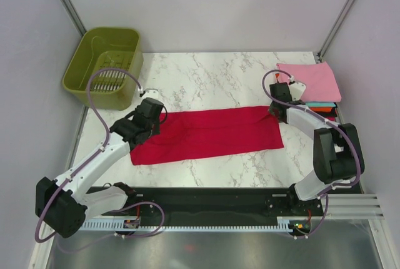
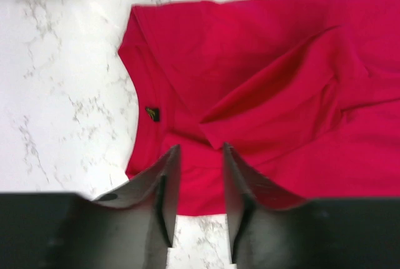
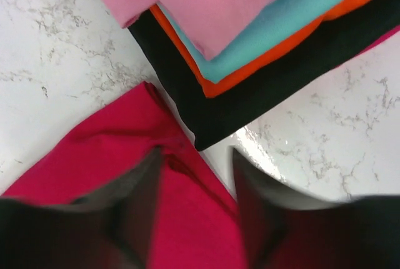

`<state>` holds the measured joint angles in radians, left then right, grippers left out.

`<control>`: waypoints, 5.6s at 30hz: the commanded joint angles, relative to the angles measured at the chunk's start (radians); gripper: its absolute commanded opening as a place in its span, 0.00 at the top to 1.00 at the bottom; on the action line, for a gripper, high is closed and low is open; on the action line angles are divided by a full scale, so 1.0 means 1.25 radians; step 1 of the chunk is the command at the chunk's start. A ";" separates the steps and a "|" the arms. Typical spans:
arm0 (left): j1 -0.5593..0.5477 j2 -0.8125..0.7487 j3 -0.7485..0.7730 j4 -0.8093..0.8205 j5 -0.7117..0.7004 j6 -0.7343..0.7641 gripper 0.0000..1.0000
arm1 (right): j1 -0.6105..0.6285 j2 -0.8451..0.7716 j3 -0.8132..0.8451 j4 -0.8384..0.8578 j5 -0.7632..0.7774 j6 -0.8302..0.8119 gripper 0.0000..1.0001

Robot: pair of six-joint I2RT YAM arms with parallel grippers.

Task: Fold and stack the t-shirts
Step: Fold the tshirt

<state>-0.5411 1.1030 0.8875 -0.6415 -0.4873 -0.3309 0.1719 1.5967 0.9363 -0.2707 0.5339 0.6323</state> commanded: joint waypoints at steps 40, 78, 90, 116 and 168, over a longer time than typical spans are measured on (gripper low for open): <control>0.049 0.213 -0.073 0.184 -0.127 -0.466 0.37 | 0.011 -0.077 -0.096 0.068 -0.072 0.045 0.76; 0.268 0.437 -0.043 0.268 0.178 -0.499 0.44 | 0.429 0.422 0.401 0.323 -0.711 -0.192 0.46; 0.268 0.472 0.008 0.195 0.171 -0.496 0.55 | 0.447 0.427 0.402 0.297 -0.711 -0.211 0.82; 0.268 0.437 0.001 0.182 0.130 -0.494 0.56 | 0.450 0.167 0.024 0.437 -0.784 -0.130 0.48; 0.265 0.409 0.002 0.181 0.135 -0.475 0.57 | 0.557 0.323 0.171 0.477 -1.015 -0.133 0.34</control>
<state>-0.2108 1.6371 0.9039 -0.3672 -0.2863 -0.9264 0.8742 2.0628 1.1629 0.2745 -0.7689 0.4816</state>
